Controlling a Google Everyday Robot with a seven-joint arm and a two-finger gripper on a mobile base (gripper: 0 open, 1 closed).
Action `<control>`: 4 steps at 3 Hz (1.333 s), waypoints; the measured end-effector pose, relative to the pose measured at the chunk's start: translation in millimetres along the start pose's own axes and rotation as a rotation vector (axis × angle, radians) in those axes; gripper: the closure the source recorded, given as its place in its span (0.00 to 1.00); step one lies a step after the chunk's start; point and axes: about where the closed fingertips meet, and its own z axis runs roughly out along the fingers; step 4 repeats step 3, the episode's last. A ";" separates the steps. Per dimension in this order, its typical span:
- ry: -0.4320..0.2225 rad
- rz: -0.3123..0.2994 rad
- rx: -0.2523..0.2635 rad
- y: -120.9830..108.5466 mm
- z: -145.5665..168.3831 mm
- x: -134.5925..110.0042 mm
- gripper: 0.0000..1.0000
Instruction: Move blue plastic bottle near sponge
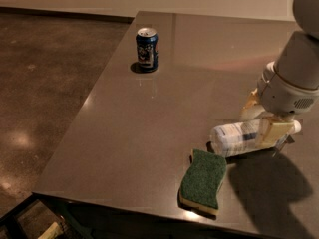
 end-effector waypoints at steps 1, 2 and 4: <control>0.000 -0.001 0.005 -1.2 0.5 -0.5 0.13; 0.000 -0.002 0.009 -2.1 0.9 -1.0 0.00; 0.000 -0.002 0.009 -2.1 1.0 -1.0 0.00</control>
Offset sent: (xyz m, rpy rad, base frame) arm 0.0009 0.0005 -0.0002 0.0006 -0.0037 0.0003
